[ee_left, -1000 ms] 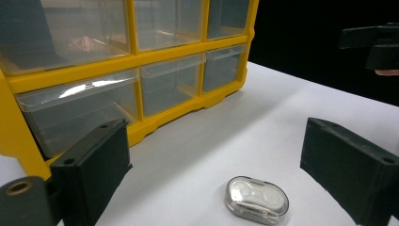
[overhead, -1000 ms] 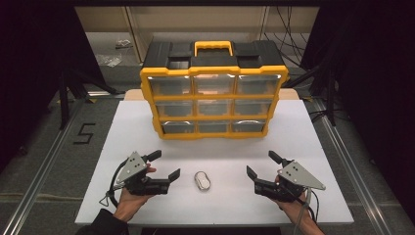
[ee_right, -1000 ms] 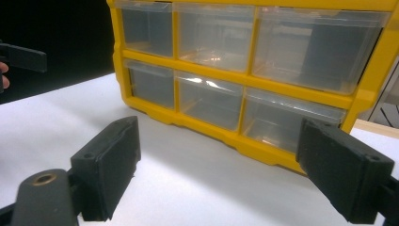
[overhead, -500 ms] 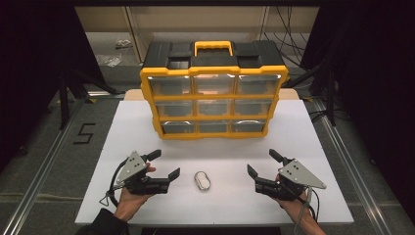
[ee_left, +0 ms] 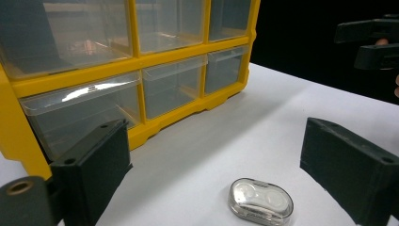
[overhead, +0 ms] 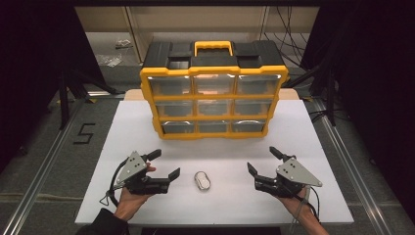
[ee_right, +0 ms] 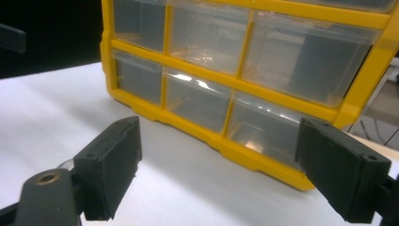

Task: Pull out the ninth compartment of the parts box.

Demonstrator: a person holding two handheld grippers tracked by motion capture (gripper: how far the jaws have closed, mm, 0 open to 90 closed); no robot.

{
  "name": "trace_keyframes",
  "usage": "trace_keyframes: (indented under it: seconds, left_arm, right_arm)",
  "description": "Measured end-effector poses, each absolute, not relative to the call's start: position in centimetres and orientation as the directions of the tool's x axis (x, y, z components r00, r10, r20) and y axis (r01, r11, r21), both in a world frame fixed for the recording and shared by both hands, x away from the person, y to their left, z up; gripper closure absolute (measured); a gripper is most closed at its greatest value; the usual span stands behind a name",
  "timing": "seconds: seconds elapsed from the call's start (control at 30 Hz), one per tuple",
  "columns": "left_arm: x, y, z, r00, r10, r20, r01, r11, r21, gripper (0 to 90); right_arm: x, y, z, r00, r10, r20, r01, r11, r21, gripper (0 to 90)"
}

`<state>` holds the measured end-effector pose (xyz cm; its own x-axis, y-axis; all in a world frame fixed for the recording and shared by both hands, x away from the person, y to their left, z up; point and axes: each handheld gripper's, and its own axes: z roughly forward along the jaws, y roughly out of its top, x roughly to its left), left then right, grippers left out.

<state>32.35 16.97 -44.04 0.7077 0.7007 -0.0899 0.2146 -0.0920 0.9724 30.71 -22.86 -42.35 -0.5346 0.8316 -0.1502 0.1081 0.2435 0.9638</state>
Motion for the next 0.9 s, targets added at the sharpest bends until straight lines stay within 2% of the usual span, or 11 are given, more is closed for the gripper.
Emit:
trace_keyframes:
  seconds: [0.13, 0.37, 0.43, 0.9]
  left_arm:
    - [32.4, 16.9, -44.1, 0.708, 0.701, -0.087, 0.215, -0.096, 0.972, 8.3]
    - [32.4, 16.9, -44.0, 0.714, 0.695, -0.086, 0.215, -0.100, 0.972, 8.4]
    - [32.4, 16.8, -44.0, 0.716, 0.693, -0.086, 0.215, -0.101, 0.971, 8.4]
    - [32.4, 16.9, -44.0, 0.714, 0.696, -0.078, 0.207, -0.103, 0.973, 8.6]
  right_arm:
    - [31.0, -22.8, -42.3, -0.529, 0.822, -0.209, 0.078, 0.292, 0.953, 16.6]
    - [31.2, -22.6, -42.2, -0.527, 0.811, -0.253, 0.058, 0.332, 0.942, 17.9]
    - [31.2, -22.2, -42.2, -0.519, 0.794, -0.317, 0.025, 0.384, 0.923, 18.0]
    - [32.9, -21.3, -42.2, -0.454, 0.747, -0.487, -0.048, 0.525, 0.850, 20.5]
